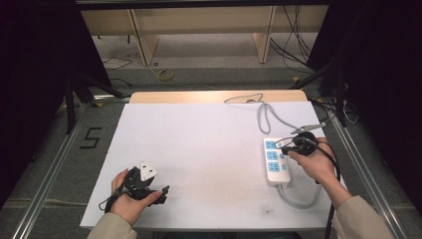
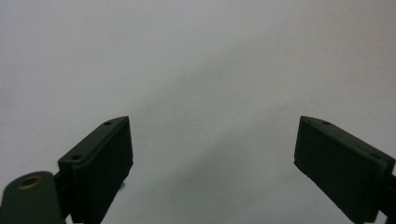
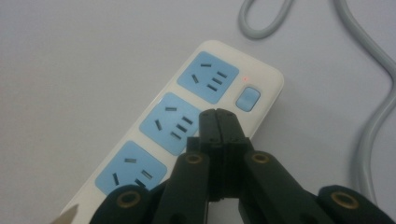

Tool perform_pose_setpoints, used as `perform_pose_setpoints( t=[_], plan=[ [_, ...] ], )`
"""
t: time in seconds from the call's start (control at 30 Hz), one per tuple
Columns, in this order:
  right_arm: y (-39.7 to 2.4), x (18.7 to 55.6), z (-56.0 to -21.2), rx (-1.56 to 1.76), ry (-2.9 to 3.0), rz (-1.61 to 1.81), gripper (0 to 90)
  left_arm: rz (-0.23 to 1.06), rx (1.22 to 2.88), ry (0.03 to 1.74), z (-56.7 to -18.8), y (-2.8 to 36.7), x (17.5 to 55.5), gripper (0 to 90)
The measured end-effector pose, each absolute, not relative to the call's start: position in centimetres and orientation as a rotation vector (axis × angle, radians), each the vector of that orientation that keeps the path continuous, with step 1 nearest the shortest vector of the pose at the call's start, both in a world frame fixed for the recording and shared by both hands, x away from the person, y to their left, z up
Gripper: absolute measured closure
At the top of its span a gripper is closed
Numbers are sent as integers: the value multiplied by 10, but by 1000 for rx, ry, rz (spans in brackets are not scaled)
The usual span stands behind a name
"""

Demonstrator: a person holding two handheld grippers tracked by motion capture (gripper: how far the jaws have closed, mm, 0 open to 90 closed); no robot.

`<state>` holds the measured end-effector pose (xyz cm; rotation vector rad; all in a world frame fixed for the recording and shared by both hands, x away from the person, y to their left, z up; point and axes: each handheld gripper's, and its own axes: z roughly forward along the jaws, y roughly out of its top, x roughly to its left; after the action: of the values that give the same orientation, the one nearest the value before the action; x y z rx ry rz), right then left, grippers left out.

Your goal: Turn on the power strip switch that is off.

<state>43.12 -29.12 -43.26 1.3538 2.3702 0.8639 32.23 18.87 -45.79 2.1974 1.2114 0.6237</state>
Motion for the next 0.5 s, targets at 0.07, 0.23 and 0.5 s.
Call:
perform_pose_setpoints(
  t=[0.07,0.23,0.5],
  plan=[
    [-290,432,-433,1359,2373,859,900,623,2196,1211,-458,189,322,110],
    [-289,434,-434,1363,2381,848,900,623,2199,1209,-458,188,322,112],
    [-289,436,-436,1371,2389,832,900,624,2198,1209,-458,188,322,114]
  ],
)
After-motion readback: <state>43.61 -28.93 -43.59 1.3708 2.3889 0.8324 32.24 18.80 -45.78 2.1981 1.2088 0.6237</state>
